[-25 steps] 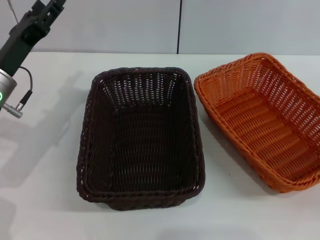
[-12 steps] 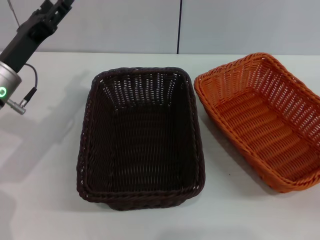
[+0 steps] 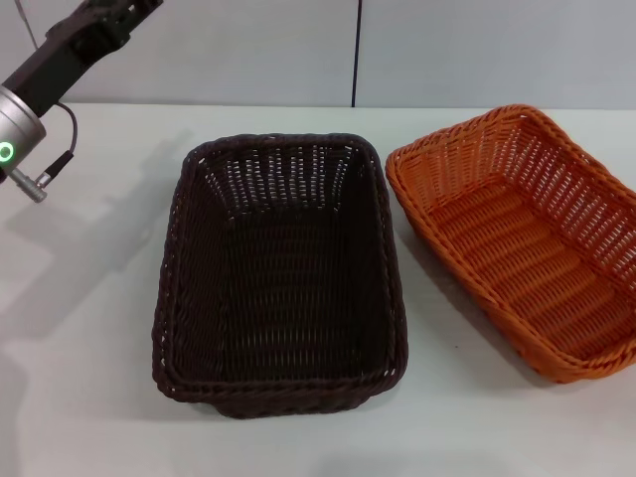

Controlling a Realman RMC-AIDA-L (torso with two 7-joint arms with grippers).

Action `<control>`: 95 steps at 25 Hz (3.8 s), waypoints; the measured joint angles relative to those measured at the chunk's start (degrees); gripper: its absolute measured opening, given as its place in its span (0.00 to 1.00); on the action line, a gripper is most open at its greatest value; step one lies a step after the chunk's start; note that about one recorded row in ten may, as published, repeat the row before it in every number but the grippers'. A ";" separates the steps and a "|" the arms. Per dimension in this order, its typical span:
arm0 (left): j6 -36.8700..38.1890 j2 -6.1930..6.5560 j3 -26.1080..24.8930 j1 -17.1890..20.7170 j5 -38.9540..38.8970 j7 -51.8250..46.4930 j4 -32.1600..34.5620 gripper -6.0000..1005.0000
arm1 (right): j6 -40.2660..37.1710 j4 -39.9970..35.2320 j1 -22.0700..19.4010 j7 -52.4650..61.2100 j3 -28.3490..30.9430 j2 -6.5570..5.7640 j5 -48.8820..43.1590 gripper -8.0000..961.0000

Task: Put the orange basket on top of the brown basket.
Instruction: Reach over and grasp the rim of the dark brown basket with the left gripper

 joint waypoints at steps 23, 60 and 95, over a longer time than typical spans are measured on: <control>-12.19 6.94 3.68 -7.24 73.30 -72.13 -36.02 0.86 | 1.40 -0.77 0.28 0.00 -0.03 -0.37 0.00 0.87; -21.23 -0.21 6.26 -13.49 104.30 -84.54 -32.54 0.85 | 2.44 -0.88 0.30 0.00 -0.09 -0.74 0.00 0.87; -21.76 -0.31 6.50 -15.48 104.16 -83.11 -33.58 0.25 | 5.05 -0.95 0.99 -0.50 -0.17 -1.01 -0.09 0.87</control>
